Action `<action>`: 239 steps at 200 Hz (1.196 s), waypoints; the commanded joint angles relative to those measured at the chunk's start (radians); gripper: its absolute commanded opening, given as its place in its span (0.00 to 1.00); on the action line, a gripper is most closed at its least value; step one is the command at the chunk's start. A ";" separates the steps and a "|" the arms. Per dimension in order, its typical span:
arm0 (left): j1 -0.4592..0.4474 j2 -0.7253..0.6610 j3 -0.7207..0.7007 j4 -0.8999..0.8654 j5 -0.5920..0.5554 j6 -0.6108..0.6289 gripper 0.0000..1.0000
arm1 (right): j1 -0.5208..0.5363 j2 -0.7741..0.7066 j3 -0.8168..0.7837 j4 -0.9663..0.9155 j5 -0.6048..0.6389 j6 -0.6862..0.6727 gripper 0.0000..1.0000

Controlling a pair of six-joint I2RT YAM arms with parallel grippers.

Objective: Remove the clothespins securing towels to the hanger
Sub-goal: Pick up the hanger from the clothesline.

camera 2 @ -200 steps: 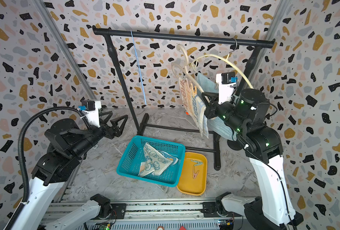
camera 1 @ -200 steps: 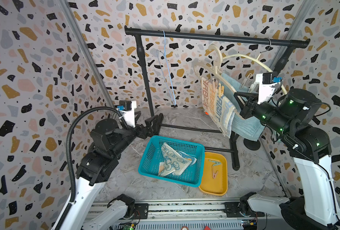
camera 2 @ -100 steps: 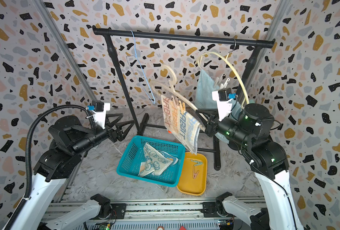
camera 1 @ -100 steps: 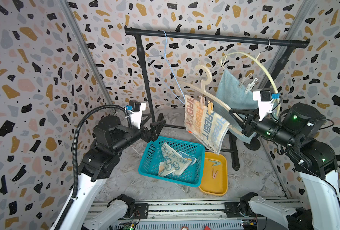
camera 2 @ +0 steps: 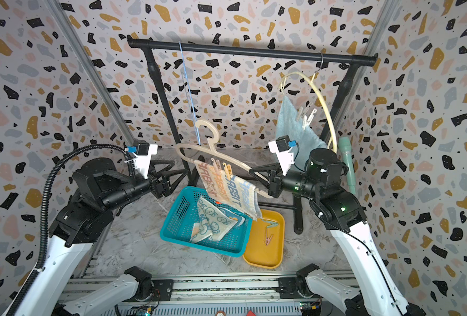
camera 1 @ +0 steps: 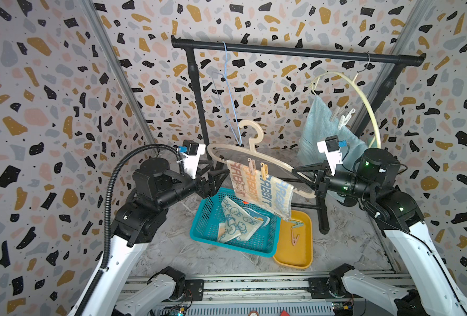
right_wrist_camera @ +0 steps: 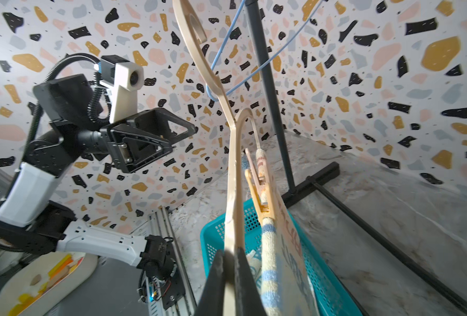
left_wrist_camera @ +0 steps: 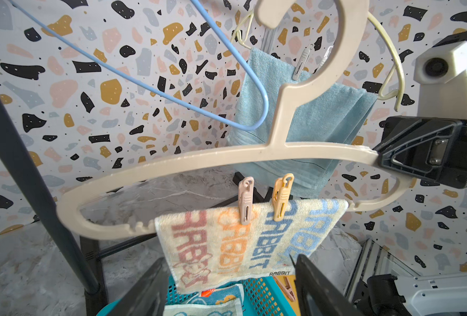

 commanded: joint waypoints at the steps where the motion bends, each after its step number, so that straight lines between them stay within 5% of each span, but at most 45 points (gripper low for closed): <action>1: -0.007 0.018 0.037 0.031 0.008 -0.003 0.70 | 0.004 -0.017 -0.024 0.171 -0.109 0.032 0.00; 117: -0.075 0.066 0.005 0.148 -0.070 -0.070 0.52 | 0.004 0.030 -0.211 0.416 -0.192 0.133 0.00; 239: -0.173 0.188 0.072 0.176 -0.235 -0.033 0.39 | 0.018 0.105 -0.234 0.531 -0.207 0.181 0.00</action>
